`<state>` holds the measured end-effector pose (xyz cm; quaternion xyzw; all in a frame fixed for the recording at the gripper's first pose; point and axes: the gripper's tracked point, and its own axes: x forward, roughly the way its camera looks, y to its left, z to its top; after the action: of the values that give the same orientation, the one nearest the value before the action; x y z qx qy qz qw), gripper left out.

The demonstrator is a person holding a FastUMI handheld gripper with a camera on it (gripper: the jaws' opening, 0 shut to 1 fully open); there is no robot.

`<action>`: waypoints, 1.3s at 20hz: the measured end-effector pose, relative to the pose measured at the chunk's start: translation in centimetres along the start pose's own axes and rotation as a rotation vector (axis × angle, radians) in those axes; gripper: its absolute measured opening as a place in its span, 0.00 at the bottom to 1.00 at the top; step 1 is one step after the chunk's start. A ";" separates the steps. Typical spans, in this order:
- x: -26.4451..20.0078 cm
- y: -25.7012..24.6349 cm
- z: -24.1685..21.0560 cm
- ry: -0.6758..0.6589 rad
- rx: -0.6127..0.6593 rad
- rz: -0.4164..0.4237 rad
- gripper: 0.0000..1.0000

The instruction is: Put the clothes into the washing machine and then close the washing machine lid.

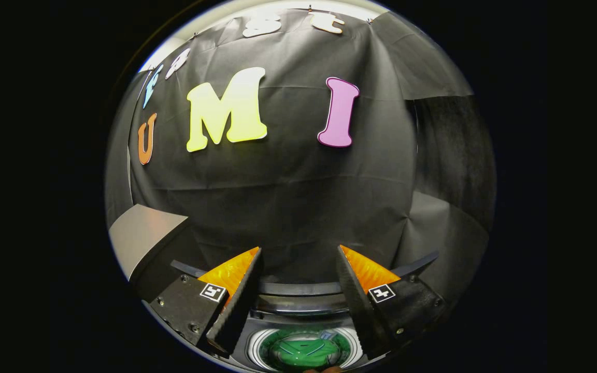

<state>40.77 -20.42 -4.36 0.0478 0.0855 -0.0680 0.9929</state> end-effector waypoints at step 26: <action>-5.9 0.9 -9.2 0.187 0.071 0.034 0.82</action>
<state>33.64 -17.81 -12.23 0.0904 0.1743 -0.0494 0.9793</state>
